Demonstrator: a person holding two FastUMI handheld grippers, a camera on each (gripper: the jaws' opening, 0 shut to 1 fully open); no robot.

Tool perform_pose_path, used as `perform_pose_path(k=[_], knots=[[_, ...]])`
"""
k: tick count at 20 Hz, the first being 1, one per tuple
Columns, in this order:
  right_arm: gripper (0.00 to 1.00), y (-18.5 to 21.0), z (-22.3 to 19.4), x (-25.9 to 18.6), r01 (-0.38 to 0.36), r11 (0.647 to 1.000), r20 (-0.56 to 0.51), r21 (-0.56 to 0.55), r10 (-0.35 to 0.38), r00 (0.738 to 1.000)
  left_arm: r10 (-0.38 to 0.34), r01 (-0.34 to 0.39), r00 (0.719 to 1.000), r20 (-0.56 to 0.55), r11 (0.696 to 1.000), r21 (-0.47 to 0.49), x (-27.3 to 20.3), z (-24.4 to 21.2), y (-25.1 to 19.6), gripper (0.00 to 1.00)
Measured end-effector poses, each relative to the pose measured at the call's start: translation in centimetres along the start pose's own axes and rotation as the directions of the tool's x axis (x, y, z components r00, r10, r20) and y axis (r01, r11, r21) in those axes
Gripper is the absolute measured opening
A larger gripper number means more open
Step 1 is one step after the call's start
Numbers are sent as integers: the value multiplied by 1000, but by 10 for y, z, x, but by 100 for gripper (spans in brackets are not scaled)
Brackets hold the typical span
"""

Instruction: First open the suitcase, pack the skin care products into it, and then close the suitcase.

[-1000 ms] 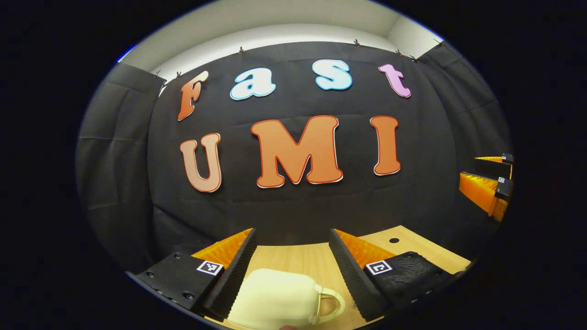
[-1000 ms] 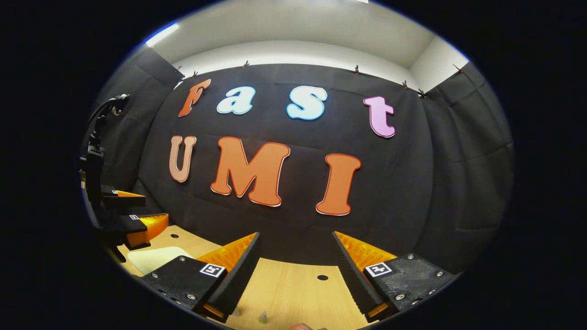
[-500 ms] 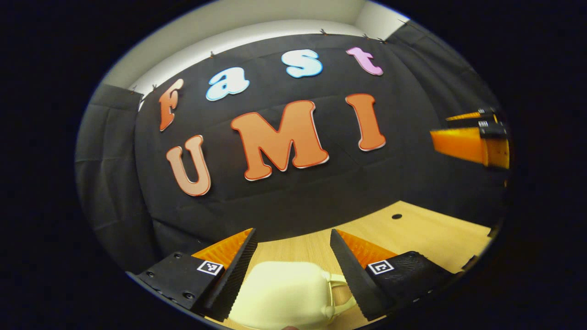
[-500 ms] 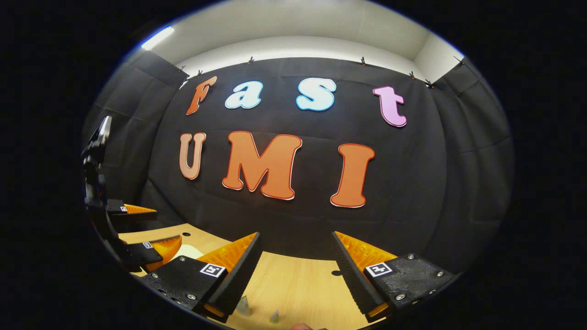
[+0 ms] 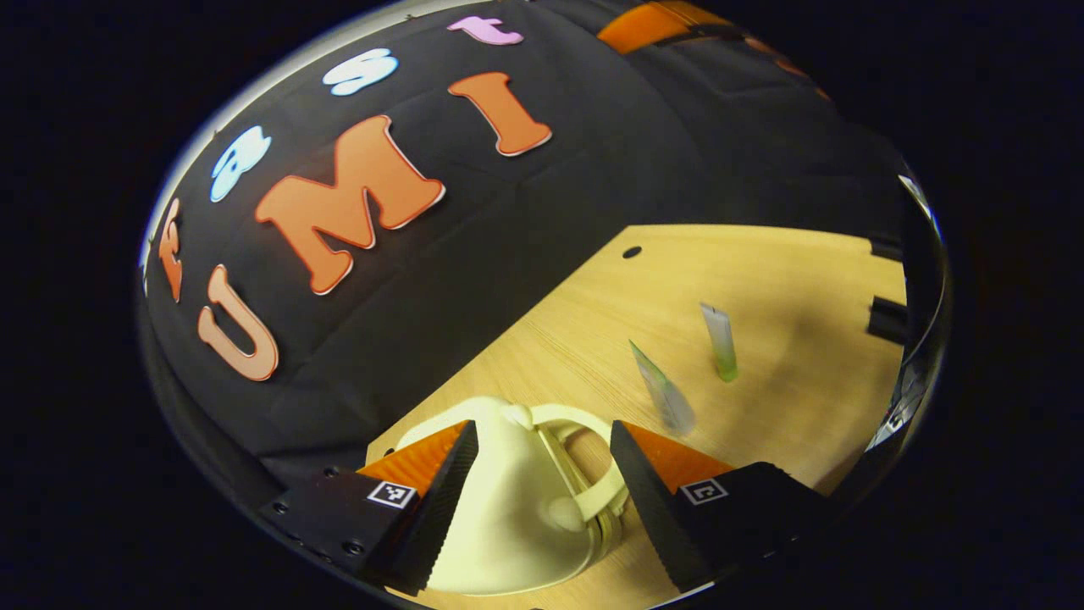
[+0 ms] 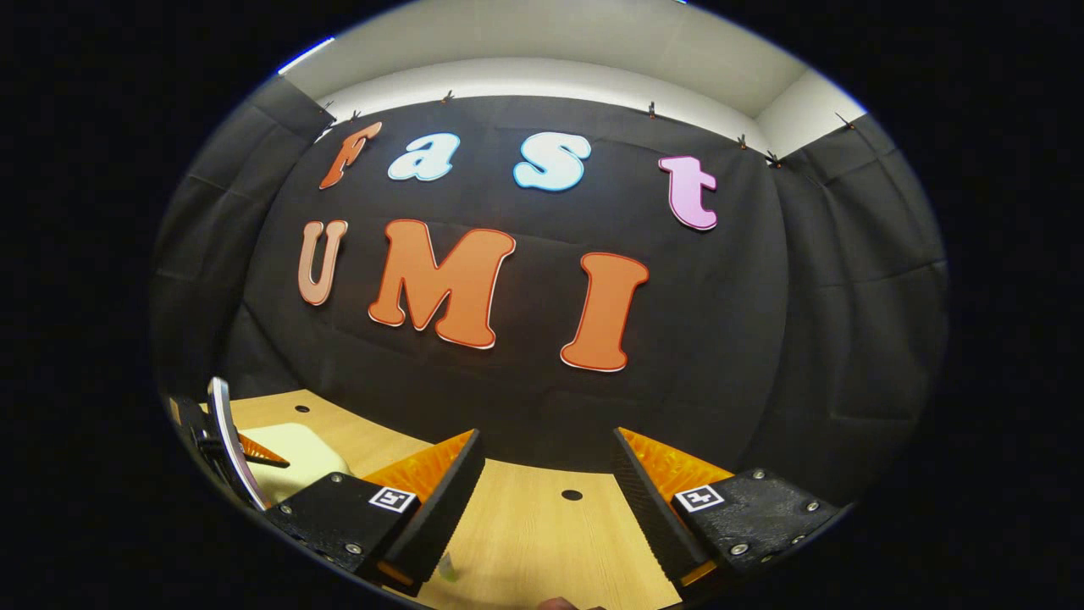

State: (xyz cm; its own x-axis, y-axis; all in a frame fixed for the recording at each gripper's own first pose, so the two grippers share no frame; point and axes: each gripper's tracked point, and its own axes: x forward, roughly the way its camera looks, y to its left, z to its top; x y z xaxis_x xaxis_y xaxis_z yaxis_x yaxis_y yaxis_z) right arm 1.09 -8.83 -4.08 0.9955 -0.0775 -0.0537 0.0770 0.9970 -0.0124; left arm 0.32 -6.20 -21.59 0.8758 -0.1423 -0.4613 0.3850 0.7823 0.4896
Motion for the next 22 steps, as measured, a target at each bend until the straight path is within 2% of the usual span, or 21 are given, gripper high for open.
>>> perform_pose_path(k=[3,6,7,8,9,10,11,12,13,14,15,18,22], knots=[[96,-16,-13,-1,21,1000,-19,2,-21,1000,-35,44,996,-82,994,103,10,-29,-29,95],[95,-23,-20,-3,23,1000,-32,15,-23,999,5,22,992,-128,979,203,14,-44,-35,89],[95,-26,-21,-5,22,1000,-31,18,-22,999,34,9,988,-152,962,273,21,-54,-37,84],[95,-27,-24,-3,15,1000,-34,19,-15,999,45,10,987,-153,939,343,30,-57,-43,83],[95,-27,-26,-3,6,1000,-37,22,-5,999,60,10,984,-166,920,391,40,-60,-45,62],[95,-27,-28,-2,-1,1000,-40,23,2,999,97,-16,981,-170,905,425,44,-61,-41,59],[95,-27,-29,-3,-10,1000,-42,26,11,999,119,-31,978,-173,896,442,45,-63,-39,40],[95,-27,-31,-3,-17,1000,-43,26,18,999,130,-43,977,-171,897,440,46,-62,-36,22],[95,-25,-33,-3,-32,999,-43,27,33,999,150,-81,980,-132,901,426,43,-51,-32,9],[95,-26,-39,-3,-49,998,-50,25,50,998,147,-90,977,-152,939,332,34,-51,-33,7],[95,-22,-42,-4,-66,997,-56,25,67,996,158,-117,978,-136,955,272,33,-41,-34,5],[96,-14,-56,-4,-111,993,-80,27,113,990,200,-188,976,-91,974,128,26,-36,-27,5],[95,13,-54,-15,-153,988,-91,16,153,984,261,-264,964,-55,964,-43,30,-29,-24,5]])
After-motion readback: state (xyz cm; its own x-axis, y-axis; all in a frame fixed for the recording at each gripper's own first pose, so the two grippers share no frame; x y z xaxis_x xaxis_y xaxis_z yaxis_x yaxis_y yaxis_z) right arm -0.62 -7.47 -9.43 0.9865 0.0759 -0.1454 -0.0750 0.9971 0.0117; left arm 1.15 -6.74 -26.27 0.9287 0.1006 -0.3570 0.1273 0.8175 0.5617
